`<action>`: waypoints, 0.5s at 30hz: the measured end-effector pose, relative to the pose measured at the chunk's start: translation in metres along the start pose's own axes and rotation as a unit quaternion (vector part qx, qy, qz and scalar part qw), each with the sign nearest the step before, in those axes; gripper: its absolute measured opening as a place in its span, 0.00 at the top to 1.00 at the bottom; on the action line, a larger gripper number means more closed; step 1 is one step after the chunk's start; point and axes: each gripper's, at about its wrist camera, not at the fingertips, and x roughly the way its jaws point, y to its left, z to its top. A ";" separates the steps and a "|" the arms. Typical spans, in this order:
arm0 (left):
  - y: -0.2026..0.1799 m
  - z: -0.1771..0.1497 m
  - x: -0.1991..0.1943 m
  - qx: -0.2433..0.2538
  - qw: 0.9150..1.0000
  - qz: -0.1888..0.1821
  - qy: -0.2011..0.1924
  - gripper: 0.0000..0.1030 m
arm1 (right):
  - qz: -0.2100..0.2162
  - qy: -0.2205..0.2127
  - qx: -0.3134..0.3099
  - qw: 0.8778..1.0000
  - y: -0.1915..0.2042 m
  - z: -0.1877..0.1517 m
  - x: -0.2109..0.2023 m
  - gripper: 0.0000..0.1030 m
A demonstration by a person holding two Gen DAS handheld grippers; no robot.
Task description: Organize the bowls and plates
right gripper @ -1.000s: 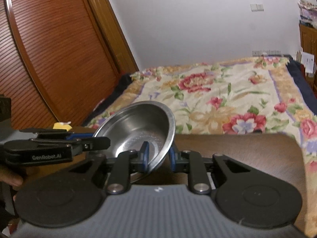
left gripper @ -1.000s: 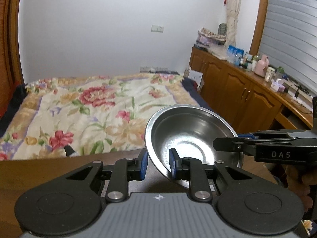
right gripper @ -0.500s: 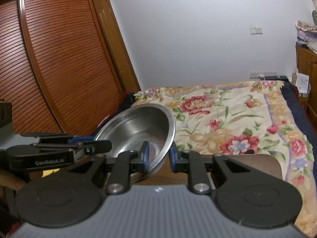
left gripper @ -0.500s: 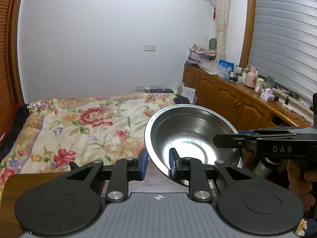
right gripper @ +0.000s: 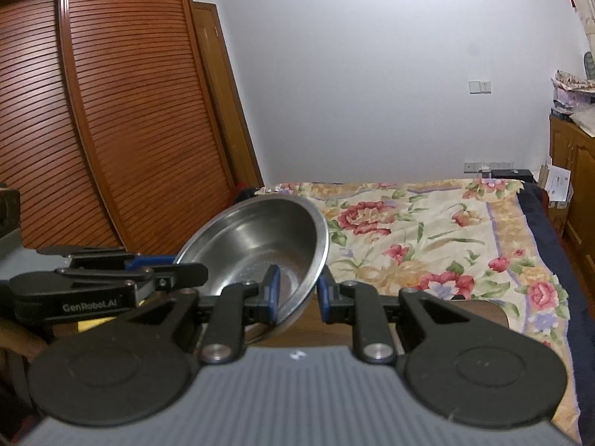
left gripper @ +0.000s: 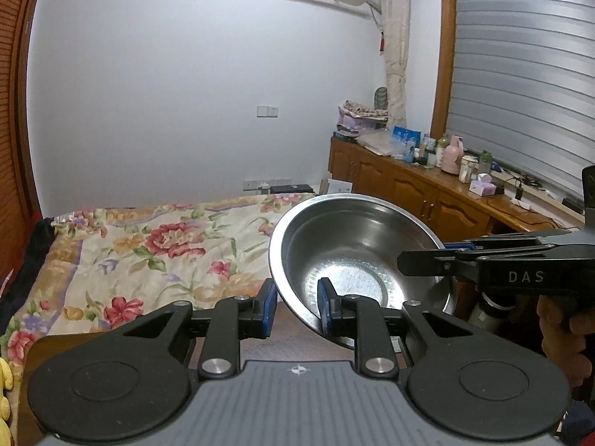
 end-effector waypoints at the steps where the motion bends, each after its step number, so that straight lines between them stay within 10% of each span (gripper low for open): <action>1: -0.001 0.000 -0.003 0.001 1.000 -0.001 -0.001 0.76 | 0.000 -0.002 0.000 1.000 0.001 -0.001 -0.003 0.78; 15: -0.015 -0.014 -0.031 0.021 1.000 -0.016 -0.004 0.76 | 0.004 0.001 -0.004 1.000 0.012 -0.012 -0.028 0.78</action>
